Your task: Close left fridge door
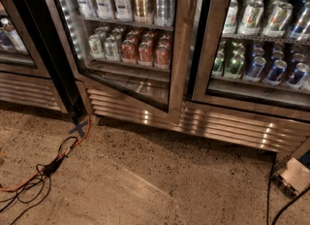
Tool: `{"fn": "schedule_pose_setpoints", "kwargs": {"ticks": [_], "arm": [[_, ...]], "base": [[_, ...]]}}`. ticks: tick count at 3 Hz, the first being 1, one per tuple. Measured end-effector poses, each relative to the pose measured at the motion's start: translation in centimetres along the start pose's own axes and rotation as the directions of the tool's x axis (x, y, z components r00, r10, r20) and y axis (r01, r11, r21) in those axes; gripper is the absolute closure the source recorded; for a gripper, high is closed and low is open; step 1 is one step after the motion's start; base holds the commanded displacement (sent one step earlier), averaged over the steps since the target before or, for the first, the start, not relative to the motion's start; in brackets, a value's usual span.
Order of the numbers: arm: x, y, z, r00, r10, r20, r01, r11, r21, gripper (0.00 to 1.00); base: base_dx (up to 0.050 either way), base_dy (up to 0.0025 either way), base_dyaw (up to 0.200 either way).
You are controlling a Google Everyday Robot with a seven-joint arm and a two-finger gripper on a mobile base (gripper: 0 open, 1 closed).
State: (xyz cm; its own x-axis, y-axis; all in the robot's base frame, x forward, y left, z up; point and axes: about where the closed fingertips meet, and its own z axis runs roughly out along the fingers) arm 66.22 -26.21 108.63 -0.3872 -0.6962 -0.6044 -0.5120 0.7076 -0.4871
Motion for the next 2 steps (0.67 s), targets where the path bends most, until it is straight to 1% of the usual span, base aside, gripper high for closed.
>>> {"fn": "schedule_pose_setpoints", "kwargs": {"ticks": [1,2], "arm": [[0.91,-0.01,-2.59,0.998,0.029,-0.047,-0.025,0.9976,0.065,1.0],[0.92,0.0,-2.58,0.998,0.028,-0.048,-0.025,0.9976,0.064,1.0]], "base": [[0.0,0.0,0.0],[0.0,0.0,0.0]]}}
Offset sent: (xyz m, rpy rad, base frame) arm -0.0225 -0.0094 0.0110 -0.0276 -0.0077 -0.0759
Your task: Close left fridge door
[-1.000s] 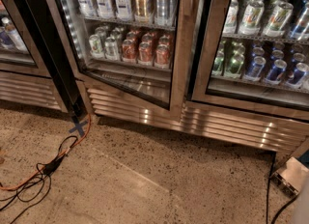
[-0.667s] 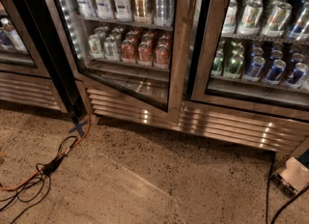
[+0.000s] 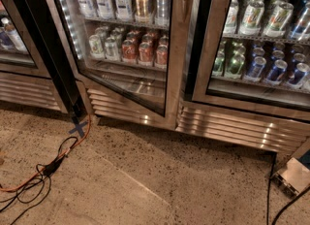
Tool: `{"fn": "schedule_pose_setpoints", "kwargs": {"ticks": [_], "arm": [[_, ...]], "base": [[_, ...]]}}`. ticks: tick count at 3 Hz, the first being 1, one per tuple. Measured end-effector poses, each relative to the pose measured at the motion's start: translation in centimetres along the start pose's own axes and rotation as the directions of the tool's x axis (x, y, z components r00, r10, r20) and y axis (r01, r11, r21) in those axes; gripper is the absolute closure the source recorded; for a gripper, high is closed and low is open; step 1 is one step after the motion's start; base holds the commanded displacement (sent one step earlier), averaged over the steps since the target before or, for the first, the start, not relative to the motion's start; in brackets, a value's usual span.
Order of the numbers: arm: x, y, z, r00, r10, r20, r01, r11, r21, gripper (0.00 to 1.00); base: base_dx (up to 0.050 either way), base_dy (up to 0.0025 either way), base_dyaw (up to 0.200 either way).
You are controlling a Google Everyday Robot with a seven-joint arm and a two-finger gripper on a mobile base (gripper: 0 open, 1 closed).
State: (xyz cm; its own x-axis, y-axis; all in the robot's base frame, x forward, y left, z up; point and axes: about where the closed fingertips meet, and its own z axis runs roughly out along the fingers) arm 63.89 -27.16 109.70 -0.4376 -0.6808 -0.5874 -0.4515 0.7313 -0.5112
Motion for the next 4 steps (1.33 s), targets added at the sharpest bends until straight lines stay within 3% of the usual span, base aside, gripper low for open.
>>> {"fn": "schedule_pose_setpoints", "kwargs": {"ticks": [1,2,3,4], "arm": [[0.4,1.6,2.0,0.998,-0.039,-0.057,0.035,0.9968,-0.072,1.0],[2.1,5.0,4.9,0.988,-0.08,-0.133,0.049,0.9736,-0.223,1.0],[3.6,7.0,6.5,0.978,-0.088,-0.189,0.026,0.9511,-0.308,1.0],[3.8,7.1,6.6,0.977,-0.089,-0.194,0.025,0.9493,-0.313,0.81]], "base": [[0.0,0.0,0.0],[0.0,0.0,0.0],[0.0,0.0,0.0],[0.0,0.0,0.0]]}}
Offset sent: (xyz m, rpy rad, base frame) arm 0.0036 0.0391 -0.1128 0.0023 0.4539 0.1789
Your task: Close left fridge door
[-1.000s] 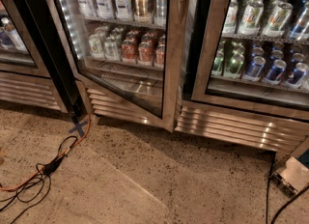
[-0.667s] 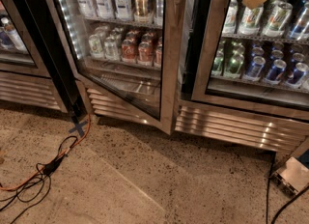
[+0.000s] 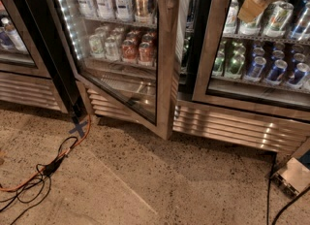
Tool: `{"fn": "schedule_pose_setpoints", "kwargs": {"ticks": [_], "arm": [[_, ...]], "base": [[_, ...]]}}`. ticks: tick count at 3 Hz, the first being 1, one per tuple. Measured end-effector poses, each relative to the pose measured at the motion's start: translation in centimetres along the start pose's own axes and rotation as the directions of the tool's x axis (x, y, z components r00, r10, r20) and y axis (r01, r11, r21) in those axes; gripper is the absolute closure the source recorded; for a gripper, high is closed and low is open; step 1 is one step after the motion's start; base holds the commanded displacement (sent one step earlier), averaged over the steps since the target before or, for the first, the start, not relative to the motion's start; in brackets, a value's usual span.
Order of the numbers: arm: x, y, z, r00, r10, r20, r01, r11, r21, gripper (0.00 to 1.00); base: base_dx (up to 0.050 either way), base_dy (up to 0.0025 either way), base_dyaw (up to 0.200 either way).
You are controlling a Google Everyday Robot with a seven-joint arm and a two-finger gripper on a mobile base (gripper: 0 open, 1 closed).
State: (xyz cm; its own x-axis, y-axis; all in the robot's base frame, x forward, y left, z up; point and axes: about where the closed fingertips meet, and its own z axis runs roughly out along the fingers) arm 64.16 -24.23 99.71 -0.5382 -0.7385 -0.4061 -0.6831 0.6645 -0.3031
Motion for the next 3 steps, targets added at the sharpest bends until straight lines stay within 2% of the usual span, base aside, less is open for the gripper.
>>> {"fn": "schedule_pose_setpoints", "kwargs": {"ticks": [3], "arm": [[0.0,0.0,0.01,1.0,0.0,0.0,0.0,1.0,0.0,0.11]], "base": [[0.0,0.0,0.0]]}}
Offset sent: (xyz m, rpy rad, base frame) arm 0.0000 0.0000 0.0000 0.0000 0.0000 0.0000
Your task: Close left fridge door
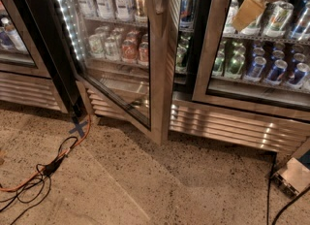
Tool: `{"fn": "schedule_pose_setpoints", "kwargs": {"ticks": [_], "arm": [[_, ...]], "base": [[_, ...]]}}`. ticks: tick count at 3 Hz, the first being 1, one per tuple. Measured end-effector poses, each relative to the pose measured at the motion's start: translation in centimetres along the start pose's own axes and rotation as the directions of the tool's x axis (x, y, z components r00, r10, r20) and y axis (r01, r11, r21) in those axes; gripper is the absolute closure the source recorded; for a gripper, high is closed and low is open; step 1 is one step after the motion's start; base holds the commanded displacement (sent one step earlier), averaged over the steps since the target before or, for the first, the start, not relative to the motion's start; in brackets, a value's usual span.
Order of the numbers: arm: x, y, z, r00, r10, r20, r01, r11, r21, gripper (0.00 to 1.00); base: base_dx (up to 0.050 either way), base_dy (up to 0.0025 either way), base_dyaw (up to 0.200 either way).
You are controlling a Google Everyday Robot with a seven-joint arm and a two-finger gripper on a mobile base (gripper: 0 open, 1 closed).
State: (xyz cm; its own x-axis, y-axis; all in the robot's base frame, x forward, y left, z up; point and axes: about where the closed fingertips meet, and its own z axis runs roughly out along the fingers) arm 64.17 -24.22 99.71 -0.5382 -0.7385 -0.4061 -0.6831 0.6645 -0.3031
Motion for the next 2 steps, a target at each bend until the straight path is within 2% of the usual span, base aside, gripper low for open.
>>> {"fn": "schedule_pose_setpoints", "kwargs": {"ticks": [1,2], "arm": [[-0.01,0.0,0.02,1.0,0.0,0.0,0.0,1.0,0.0,0.0],[-0.07,0.0,0.18,1.0,0.002,0.003,-0.002,1.0,0.001,0.0]], "base": [[0.0,0.0,0.0],[0.0,0.0,0.0]]}}
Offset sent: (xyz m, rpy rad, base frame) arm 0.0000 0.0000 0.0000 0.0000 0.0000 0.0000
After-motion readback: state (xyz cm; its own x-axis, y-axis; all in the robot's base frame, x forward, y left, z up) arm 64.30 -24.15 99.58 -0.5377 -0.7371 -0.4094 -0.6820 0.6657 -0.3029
